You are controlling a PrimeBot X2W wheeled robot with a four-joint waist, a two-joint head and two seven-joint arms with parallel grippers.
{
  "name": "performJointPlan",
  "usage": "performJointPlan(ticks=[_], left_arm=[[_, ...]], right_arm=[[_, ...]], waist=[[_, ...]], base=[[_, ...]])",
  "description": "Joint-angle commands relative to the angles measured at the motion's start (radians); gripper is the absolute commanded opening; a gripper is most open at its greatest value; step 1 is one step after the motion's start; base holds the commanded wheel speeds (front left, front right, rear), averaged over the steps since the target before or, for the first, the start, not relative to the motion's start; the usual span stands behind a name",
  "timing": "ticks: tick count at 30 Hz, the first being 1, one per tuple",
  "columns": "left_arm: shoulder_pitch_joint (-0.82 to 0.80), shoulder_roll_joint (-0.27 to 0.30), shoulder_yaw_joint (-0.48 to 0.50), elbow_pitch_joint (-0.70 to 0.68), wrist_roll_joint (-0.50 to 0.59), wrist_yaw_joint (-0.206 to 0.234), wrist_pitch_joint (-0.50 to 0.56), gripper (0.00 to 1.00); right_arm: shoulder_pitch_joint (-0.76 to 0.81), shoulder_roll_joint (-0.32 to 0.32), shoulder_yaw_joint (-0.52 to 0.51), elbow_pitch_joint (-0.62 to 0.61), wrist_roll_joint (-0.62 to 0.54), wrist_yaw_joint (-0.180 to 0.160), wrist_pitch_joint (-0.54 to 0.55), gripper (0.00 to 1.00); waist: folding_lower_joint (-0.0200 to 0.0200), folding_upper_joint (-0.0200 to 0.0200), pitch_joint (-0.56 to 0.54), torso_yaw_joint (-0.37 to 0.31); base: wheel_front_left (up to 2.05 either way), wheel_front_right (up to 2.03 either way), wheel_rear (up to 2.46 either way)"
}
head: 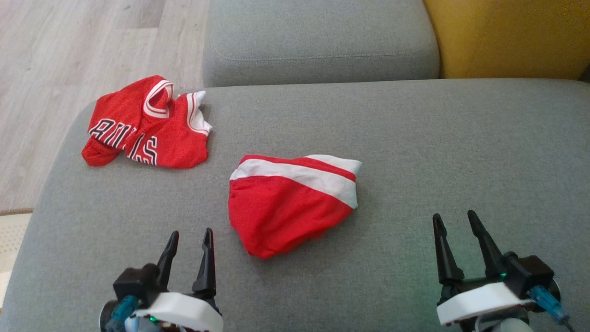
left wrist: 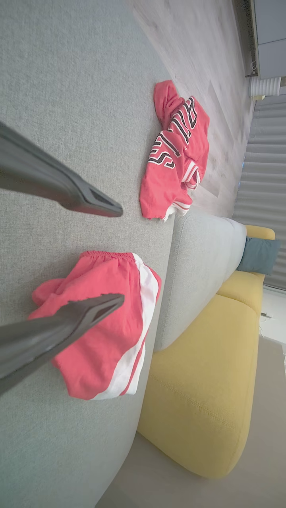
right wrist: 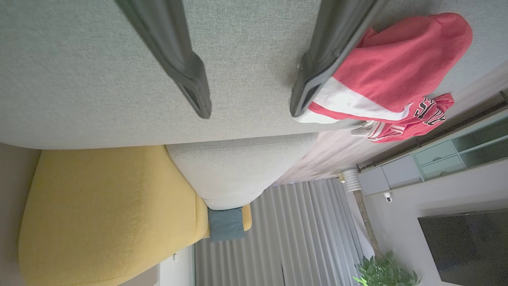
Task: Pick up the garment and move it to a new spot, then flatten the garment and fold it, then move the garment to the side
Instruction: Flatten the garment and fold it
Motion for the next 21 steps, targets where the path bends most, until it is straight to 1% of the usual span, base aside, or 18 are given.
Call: performJointPlan(ticks=[1,12,17,21], left_arm=[[-0.033,-0.006,0.041,-0.033,0.011,-0.008,-0.013,1.0],[-0.04,-0.013,0.04,-0.023,0.022,-0.017,-0.013,1.0],[-0.051,-0.015,0.032,-0.025,0.029,-0.022,-0.013,1.0],[-0.061,-0.017,0.022,-0.035,0.034,-0.023,-0.013,1.0]], right_arm=[[-0.041,-0.005,0.02,-0.028,0.005,-0.001,-0.011,1.0],[-0.051,-0.005,0.016,-0.008,-0.003,-0.001,-0.009,1.0],[-0.101,-0.005,0.021,0.026,-0.016,-0.001,0.03,1.0],[-0.164,-0.005,0.036,0.087,-0.017,-0.001,0.078,1.0]], waist=[[0.0,-0.0001,0.001,0.0],[0.0,-0.0001,0.014,0.01],[0.0,-0.0001,0.034,0.034],[0.0,-0.0001,0.061,0.065]], base=[[0.0,0.0,0.0],[0.0,0.0,0.0],[0.0,0.0,0.0],[0.0,0.0,0.0]])
